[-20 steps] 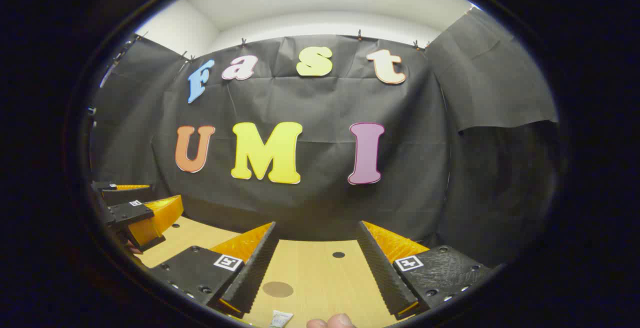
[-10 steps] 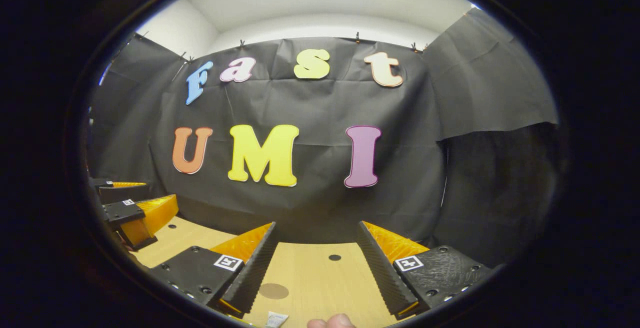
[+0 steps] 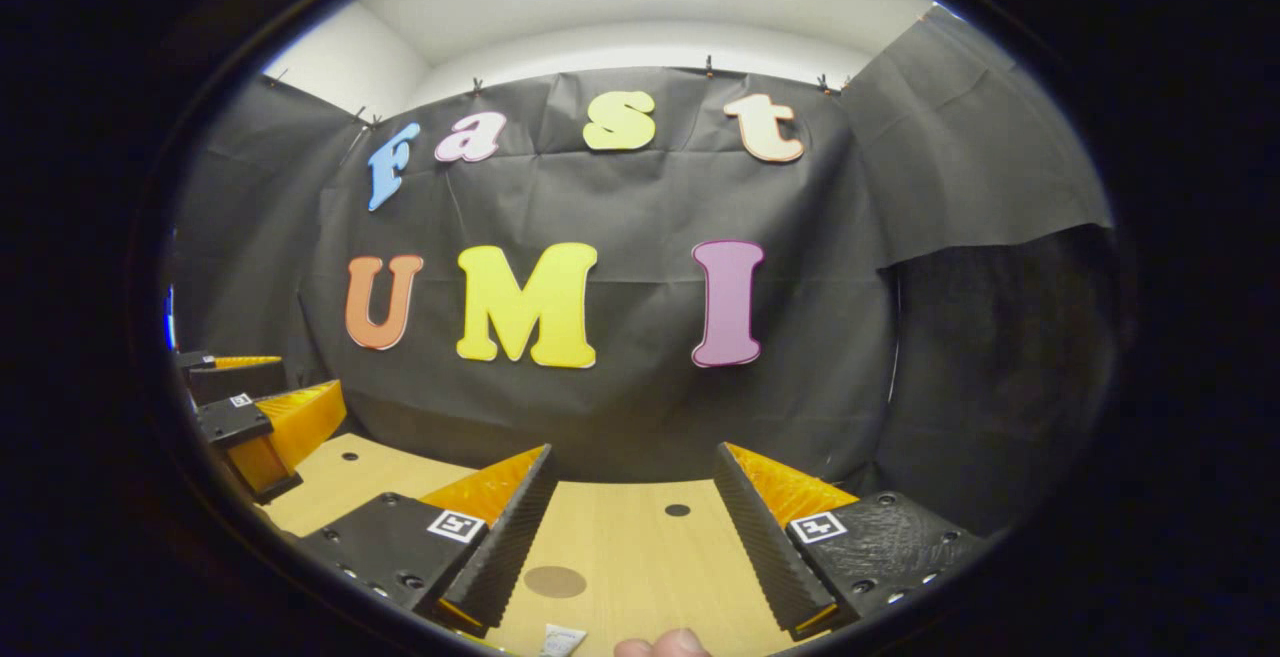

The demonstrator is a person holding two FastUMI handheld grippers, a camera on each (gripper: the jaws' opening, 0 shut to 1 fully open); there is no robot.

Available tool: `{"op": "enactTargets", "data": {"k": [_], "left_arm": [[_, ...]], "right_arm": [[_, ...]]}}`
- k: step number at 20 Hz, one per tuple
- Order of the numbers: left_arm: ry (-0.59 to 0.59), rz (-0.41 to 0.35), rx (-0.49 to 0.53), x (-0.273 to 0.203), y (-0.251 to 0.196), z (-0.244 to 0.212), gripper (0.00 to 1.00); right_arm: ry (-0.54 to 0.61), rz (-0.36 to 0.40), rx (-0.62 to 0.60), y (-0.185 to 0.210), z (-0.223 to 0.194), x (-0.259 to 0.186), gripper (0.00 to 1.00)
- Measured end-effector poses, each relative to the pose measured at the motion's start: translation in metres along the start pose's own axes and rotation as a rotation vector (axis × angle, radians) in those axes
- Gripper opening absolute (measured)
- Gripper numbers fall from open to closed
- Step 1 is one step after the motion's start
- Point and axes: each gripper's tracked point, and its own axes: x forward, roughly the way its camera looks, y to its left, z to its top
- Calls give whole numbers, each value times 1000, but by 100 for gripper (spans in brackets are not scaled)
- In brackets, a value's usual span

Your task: Put the toothbrush and toothpaste on the desktop into the cup, then pick up the cup and place it on the coaster on the desktop.

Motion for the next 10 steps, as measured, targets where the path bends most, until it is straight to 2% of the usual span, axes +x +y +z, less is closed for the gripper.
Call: {"op": "enactTargets", "data": {"k": [1, 3, 8, 9, 10], "left_arm": [[5, 1, -3, 0, 0, -2, 100], [21, 2, -5, 0, 2, -7, 98], [40, 11, -4, -4, 2, -15, 98], [56, 8, -4, -5, 1, -21, 98], [82, 3, -4, -7, 0, -31, 98]], "right_arm": [[1, 2, -8, 2, 0, -1, 95], [7, 10, -12, 6, -5, -2, 97], [19, 19, -13, 8, -14, -1, 95], [32, 24, -5, 9, -18, 0, 97], [58, 38, -3, 11, -26, 1, 95]]}}
